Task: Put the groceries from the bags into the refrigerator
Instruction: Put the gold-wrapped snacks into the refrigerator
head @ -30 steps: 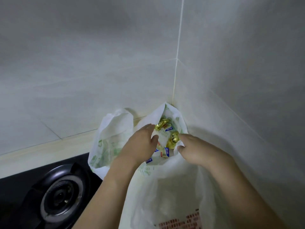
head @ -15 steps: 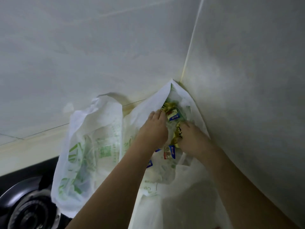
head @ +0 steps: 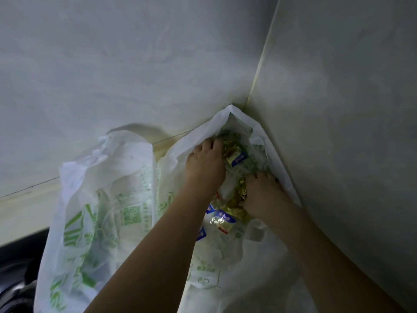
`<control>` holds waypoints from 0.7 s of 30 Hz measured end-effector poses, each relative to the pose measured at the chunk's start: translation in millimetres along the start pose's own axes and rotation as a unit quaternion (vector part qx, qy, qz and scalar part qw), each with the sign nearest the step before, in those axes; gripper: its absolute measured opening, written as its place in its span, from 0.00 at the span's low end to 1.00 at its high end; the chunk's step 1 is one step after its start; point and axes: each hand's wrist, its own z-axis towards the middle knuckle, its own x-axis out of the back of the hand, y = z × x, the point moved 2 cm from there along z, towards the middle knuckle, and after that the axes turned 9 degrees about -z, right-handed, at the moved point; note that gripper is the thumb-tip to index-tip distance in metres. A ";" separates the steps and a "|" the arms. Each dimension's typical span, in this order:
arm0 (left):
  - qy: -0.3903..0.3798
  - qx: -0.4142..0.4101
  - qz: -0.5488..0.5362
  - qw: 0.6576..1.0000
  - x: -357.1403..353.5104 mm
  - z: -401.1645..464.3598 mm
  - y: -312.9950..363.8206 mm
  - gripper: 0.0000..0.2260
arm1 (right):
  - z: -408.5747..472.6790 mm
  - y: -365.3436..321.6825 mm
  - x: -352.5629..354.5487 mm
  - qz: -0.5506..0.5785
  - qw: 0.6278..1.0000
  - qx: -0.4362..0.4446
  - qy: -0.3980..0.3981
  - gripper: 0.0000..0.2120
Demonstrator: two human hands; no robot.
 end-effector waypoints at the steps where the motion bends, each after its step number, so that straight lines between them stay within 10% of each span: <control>1: -0.007 0.008 0.000 1.000 -0.8 -3.2 0.0 0.21 | -0.9 -1.0 -2.0 0.007 1.000 0.003 -0.002 0.22; 13: -0.020 0.113 -0.159 0.981 38.0 -53.8 2.3 0.15 | -29.2 -13.3 17.6 0.102 0.991 0.020 0.081 0.13; 21: 0.112 0.143 -0.291 0.939 128.6 -142.8 16.0 0.17 | -118.1 -27.9 81.0 0.142 0.981 0.046 0.126 0.23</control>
